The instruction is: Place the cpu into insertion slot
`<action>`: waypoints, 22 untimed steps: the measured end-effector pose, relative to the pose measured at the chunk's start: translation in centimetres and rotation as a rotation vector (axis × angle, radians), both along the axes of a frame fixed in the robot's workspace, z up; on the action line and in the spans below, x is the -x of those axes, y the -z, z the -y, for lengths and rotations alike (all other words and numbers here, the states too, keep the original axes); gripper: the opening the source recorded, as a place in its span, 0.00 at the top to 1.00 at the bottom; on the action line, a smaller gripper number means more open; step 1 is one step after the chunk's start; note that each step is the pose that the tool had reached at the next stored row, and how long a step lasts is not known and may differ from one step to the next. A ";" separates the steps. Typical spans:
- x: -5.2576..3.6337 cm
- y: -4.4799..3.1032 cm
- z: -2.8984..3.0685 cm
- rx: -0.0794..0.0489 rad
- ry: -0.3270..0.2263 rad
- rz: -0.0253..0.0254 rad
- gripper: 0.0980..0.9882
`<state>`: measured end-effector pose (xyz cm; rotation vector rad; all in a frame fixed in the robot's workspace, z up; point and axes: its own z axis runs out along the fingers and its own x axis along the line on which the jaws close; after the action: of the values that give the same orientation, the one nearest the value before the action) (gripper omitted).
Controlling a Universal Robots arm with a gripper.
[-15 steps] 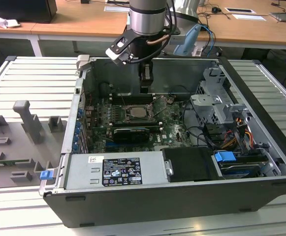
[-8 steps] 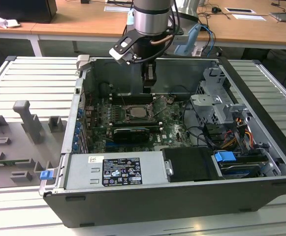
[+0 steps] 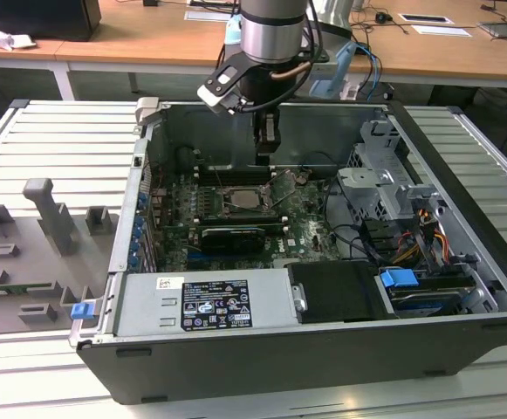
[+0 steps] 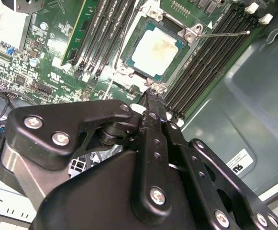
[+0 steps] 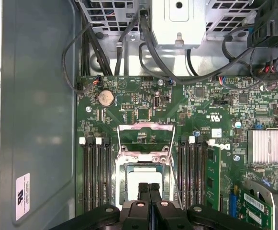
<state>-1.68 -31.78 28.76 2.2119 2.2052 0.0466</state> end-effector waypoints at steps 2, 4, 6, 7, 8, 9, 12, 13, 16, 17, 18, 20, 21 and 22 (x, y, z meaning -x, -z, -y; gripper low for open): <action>-0.04 0.00 0.00 0.000 0.000 -0.0001 0.99; -0.13 0.00 0.00 0.000 0.000 -0.0003 0.99; -0.21 0.00 0.00 0.000 0.000 -0.0005 0.99; -0.22 0.00 0.00 0.000 0.000 -0.0005 0.99; -0.25 0.00 0.00 0.000 0.000 -0.0005 0.99; -0.28 0.00 0.00 0.000 0.000 -0.0007 0.99; -0.37 0.00 0.00 0.000 0.000 -0.0009 0.99; -0.40 0.00 0.00 0.000 0.000 -0.0011 0.99; -0.47 0.00 0.00 0.000 0.000 -0.0014 0.99; -0.50 0.00 0.00 0.000 0.000 -0.0015 0.99; -0.52 0.00 0.00 0.000 0.000 -0.0016 0.99; -0.58 0.00 0.00 0.000 0.000 -0.0017 0.99; -0.60 0.00 0.00 0.000 0.000 -0.0018 0.99; -0.63 0.00 0.00 0.000 0.000 -0.0020 0.99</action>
<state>-1.04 -31.78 28.76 2.2129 2.2063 0.0445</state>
